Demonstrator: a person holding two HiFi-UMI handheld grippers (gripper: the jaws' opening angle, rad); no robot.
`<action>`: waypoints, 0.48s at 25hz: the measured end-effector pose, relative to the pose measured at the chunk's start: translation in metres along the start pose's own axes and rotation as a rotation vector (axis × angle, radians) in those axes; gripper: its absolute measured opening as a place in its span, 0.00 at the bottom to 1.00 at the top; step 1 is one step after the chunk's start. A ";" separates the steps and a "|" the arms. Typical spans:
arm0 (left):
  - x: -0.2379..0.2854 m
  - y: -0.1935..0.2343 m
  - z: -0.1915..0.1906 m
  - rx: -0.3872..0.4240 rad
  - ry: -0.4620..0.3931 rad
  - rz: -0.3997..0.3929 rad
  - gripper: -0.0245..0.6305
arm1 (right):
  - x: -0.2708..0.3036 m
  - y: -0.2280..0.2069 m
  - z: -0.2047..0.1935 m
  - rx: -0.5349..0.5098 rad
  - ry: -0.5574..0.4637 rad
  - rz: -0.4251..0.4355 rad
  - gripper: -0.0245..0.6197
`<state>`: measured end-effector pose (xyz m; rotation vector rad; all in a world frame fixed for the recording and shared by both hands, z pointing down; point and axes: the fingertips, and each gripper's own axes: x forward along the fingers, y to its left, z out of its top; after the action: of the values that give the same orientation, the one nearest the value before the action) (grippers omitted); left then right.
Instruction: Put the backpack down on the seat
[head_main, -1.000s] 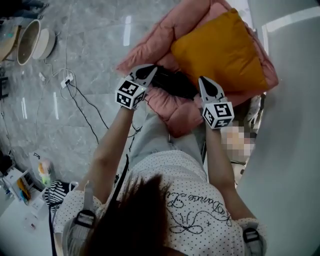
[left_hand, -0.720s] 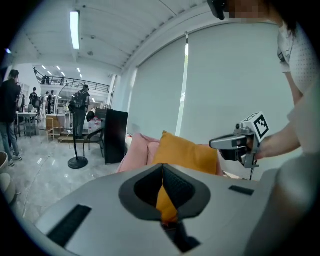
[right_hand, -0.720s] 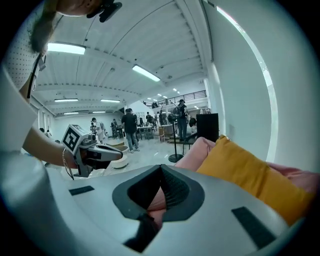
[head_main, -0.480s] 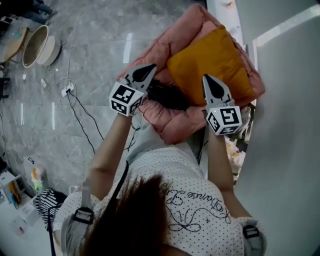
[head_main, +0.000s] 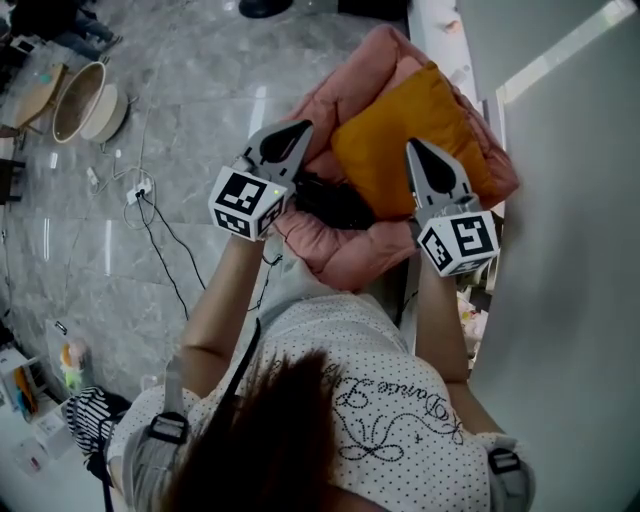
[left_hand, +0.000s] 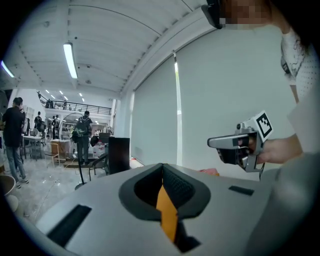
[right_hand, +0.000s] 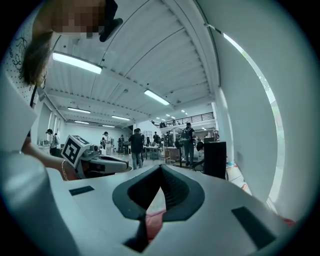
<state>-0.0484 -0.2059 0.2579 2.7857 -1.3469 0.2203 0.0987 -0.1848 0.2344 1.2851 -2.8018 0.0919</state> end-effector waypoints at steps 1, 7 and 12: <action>-0.002 -0.003 0.008 0.005 -0.009 -0.008 0.04 | -0.002 0.002 0.007 -0.009 -0.005 0.001 0.05; -0.014 -0.019 0.032 0.051 -0.047 -0.017 0.04 | -0.014 0.013 0.029 -0.024 -0.055 0.009 0.05; -0.018 -0.021 0.036 0.046 -0.052 0.004 0.04 | -0.019 0.014 0.036 -0.028 -0.068 0.009 0.05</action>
<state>-0.0388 -0.1828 0.2200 2.8458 -1.3754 0.1828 0.0989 -0.1642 0.1971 1.2933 -2.8555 0.0097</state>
